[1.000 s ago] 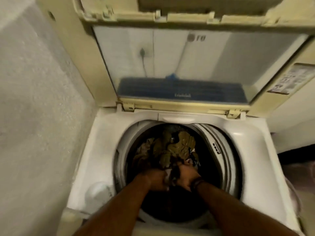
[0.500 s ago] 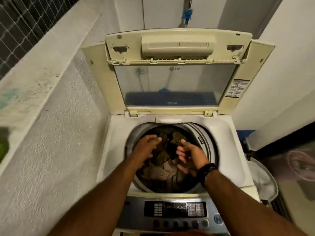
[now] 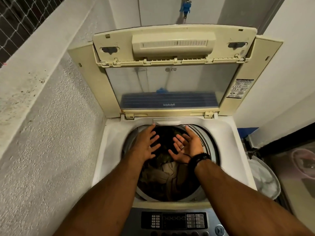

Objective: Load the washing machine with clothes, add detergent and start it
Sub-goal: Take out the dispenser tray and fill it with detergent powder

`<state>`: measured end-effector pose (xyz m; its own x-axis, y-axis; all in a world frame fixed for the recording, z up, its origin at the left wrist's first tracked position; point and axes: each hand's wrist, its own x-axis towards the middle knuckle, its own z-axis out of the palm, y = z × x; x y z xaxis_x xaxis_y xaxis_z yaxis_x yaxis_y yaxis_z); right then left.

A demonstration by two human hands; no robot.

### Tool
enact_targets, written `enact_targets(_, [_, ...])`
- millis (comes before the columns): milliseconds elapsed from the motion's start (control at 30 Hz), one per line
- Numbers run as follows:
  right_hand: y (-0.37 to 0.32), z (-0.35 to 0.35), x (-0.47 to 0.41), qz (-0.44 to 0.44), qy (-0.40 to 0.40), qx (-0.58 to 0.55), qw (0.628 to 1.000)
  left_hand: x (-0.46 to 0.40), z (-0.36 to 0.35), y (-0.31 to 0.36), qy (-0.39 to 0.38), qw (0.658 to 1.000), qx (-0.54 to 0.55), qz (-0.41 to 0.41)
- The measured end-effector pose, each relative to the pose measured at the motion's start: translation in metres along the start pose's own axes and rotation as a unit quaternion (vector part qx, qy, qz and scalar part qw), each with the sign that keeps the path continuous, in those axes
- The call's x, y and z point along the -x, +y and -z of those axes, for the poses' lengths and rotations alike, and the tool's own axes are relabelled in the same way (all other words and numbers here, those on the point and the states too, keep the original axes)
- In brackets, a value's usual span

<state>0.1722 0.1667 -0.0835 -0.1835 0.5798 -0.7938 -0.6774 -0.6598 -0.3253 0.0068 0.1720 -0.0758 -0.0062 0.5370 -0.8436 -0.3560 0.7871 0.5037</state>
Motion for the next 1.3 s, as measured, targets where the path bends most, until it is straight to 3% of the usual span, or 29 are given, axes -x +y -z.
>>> enact_targets(333, [-0.026, -0.026, -0.024, 0.004, 0.000, -0.003, 1.000, -0.018, -0.023, 0.019, -0.007, 0.997, 0.082, 0.010])
enact_targets(700, [-0.035, -0.036, -0.045, -0.023, 0.011, -0.009, 1.000, -0.035, -0.031, 0.027, -0.011, 0.996, 0.090, 0.028])
enact_targets(1300, [-0.027, -0.031, -0.057, -0.002, 0.038, 0.056, 0.998, -0.052, -0.019, 0.016, -0.020, 1.000, 0.010, 0.021])
